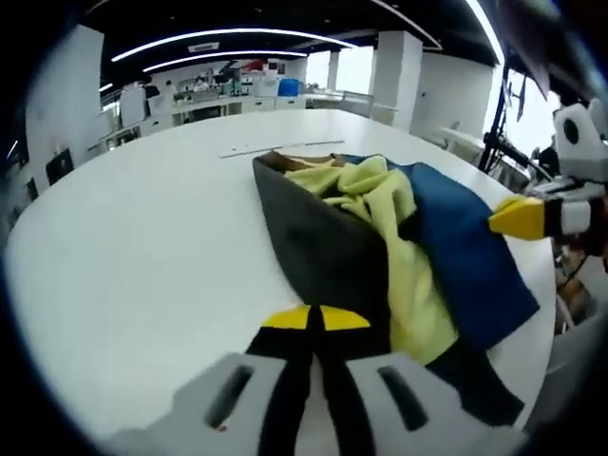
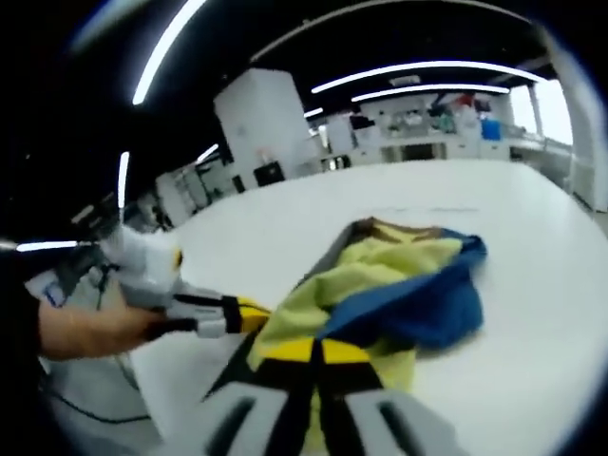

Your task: Fold the garment on the visible template until the final outline fits inside the template.

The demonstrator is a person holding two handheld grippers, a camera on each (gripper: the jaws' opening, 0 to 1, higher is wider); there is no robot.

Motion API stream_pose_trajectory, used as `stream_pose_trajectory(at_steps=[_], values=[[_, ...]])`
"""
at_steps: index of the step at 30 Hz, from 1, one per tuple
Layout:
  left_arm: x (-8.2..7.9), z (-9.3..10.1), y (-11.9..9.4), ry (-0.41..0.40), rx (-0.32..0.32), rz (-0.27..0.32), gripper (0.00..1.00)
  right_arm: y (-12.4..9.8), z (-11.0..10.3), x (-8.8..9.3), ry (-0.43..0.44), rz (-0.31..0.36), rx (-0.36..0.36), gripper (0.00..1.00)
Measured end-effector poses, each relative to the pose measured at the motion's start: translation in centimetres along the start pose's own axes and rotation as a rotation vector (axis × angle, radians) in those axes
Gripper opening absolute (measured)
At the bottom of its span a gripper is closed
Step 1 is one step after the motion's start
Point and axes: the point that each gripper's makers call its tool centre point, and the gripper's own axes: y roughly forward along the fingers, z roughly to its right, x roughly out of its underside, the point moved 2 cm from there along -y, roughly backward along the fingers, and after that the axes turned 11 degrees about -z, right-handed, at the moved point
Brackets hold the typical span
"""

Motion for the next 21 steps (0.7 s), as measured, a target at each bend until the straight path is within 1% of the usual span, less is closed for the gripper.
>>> stream_pose_trajectory(at_steps=[2,4,9,11,13,15,16,18,21], values=[[-0.4,-0.8,-0.4,0.044,-0.030,0.010,0.00,-0.4,0.3,0.0,0.005,-0.002,0.003,0.00],[-0.9,-1.6,-0.9,0.063,-0.054,0.030,0.00,-0.7,0.8,0.3,0.030,-0.011,0.002,0.00],[-1.8,-4.1,-2.5,0.041,-0.110,0.071,0.00,-2.1,2.4,0.8,0.025,-0.032,0.034,0.00],[-1.8,-5.1,-2.9,0.033,-0.131,0.072,0.00,-2.9,3.4,0.9,0.028,-0.038,0.059,0.00],[-1.8,-6.3,-3.1,0.024,-0.152,0.076,0.00,-3.2,4.3,1.5,0.014,-0.092,0.071,0.00],[-1.8,-7.1,-3.3,0.022,-0.171,0.073,0.00,-3.6,5.5,1.5,0.025,-0.087,0.079,0.00],[-1.8,-7.4,-3.4,0.019,-0.181,0.074,0.00,-3.8,6.0,1.6,0.025,-0.095,0.085,0.00],[-2.0,-7.9,-3.5,0.021,-0.193,0.071,0.00,-4.4,7.3,1.9,0.024,-0.128,0.119,0.00],[-2.1,-9.1,-3.3,0.025,-0.208,0.063,0.00,-5.3,8.8,1.8,0.021,-0.129,0.152,0.00]])
